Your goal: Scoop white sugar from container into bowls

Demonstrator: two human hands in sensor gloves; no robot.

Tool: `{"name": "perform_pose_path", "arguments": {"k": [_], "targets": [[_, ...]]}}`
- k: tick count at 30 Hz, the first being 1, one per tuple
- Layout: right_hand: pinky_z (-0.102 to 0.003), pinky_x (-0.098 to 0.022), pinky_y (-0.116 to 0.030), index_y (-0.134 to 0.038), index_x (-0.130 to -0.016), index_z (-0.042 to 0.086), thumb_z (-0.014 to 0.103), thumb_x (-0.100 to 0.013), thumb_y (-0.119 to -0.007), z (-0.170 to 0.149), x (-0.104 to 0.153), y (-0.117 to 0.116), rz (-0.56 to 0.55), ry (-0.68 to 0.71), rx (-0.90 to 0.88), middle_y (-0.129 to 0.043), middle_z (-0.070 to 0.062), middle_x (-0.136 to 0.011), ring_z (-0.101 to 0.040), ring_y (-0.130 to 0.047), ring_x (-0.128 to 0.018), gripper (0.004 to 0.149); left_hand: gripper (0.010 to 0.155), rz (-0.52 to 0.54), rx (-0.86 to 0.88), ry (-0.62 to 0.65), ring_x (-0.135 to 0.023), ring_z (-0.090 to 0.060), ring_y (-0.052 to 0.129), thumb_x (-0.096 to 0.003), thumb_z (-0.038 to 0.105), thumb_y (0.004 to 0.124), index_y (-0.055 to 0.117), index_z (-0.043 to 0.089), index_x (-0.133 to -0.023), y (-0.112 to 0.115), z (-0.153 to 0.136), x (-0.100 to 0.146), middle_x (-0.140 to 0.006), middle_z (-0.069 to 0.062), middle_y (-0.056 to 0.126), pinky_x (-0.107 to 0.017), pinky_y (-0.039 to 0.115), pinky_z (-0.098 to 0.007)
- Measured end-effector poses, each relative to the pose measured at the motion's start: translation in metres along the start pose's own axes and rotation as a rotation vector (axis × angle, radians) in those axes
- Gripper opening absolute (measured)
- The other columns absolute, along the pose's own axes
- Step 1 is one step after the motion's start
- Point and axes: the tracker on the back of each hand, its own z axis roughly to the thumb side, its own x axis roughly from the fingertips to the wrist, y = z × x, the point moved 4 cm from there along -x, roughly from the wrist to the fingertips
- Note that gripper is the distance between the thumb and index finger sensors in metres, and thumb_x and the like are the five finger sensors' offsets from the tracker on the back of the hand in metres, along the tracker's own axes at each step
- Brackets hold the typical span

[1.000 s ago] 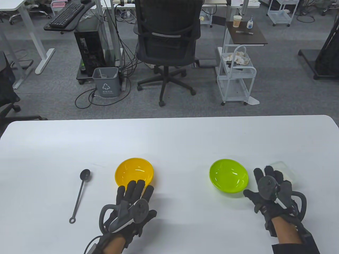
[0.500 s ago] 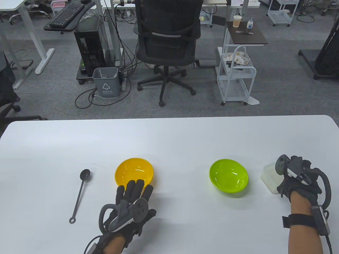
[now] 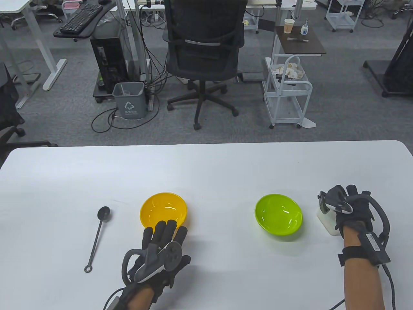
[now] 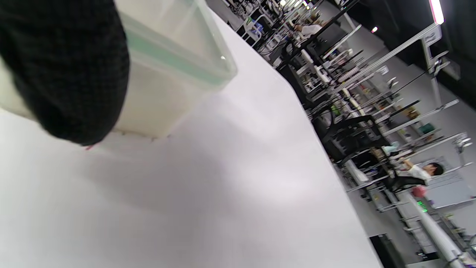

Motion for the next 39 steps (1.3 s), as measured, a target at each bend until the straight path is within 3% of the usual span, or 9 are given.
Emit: {"name": "perform_pose_path", "arguments": {"k": [7, 17, 23, 30, 33, 39], "targets": [[-0.054, -0.086, -0.024, 0.002, -0.097, 0.05, 0.049, -0.035, -0.1, 0.006, -0.002, 0.005, -0.019, 0.045, -0.071, -0.004, 0.018, -0.118, -0.015, -0.006, -0.117, 0.119, 0.084, -0.01, -0.006, 0.001, -0.122, -0.027, 0.03, -0.0382, 0.072, 0.064, 0.032, 0.05, -0.112, 0.001, 0.001, -0.001, -0.125, 0.011, 0.02, -0.084, 0.02, -0.057], [-0.055, -0.086, -0.029, -0.005, -0.102, 0.04, 0.06, -0.031, -0.099, -0.001, -0.002, -0.002, -0.012, 0.05, -0.129, -0.01, 0.008, -0.119, -0.02, -0.018, -0.119, 0.12, 0.084, -0.014, 0.006, -0.012, -0.121, -0.027, 0.03, -0.0385, 0.072, 0.064, 0.032, 0.05, -0.112, 0.0, -0.002, -0.001, -0.125, 0.01, 0.02, -0.084, 0.02, -0.057], [-0.056, -0.085, -0.032, -0.009, -0.105, 0.038, 0.067, -0.029, -0.097, -0.011, 0.015, 0.007, -0.125, 0.059, -0.174, -0.015, 0.004, -0.119, -0.024, -0.025, -0.118, 0.12, 0.083, -0.021, 0.007, -0.024, -0.121, -0.028, 0.03, -0.0386, 0.072, 0.064, 0.032, 0.049, -0.112, 0.001, -0.004, -0.001, -0.125, 0.01, 0.021, -0.084, 0.02, -0.057], [-0.059, -0.083, -0.034, -0.017, -0.109, 0.032, 0.07, -0.031, -0.093, -0.023, 0.07, 0.046, -0.294, 0.152, -0.41, -0.02, -0.008, -0.119, -0.037, -0.033, -0.115, 0.115, 0.083, -0.01, 0.016, -0.023, -0.121, -0.028, 0.03, -0.0387, 0.072, 0.064, 0.033, 0.049, -0.112, -0.004, -0.005, 0.0, -0.125, 0.01, 0.021, -0.084, 0.02, -0.057], [-0.06, -0.083, -0.036, -0.02, -0.11, 0.028, 0.072, -0.032, -0.09, -0.011, 0.106, 0.069, -0.388, 0.242, -0.451, -0.022, -0.015, -0.117, -0.043, -0.039, -0.11, 0.114, 0.083, -0.009, 0.015, -0.022, -0.121, -0.028, 0.03, -0.0386, 0.072, 0.064, 0.033, 0.049, -0.112, -0.004, -0.004, 0.0, -0.125, 0.01, 0.021, -0.084, 0.02, -0.057], [-0.06, -0.082, -0.039, -0.024, -0.111, 0.027, 0.074, -0.032, -0.09, 0.034, 0.157, 0.096, -0.466, 0.424, -0.503, -0.025, -0.017, -0.117, -0.044, -0.043, -0.108, 0.113, 0.083, -0.022, 0.007, -0.023, -0.121, -0.028, 0.03, -0.0387, 0.072, 0.064, 0.033, 0.049, -0.112, -0.004, -0.004, 0.001, -0.125, 0.01, 0.021, -0.084, 0.02, -0.057]]}}
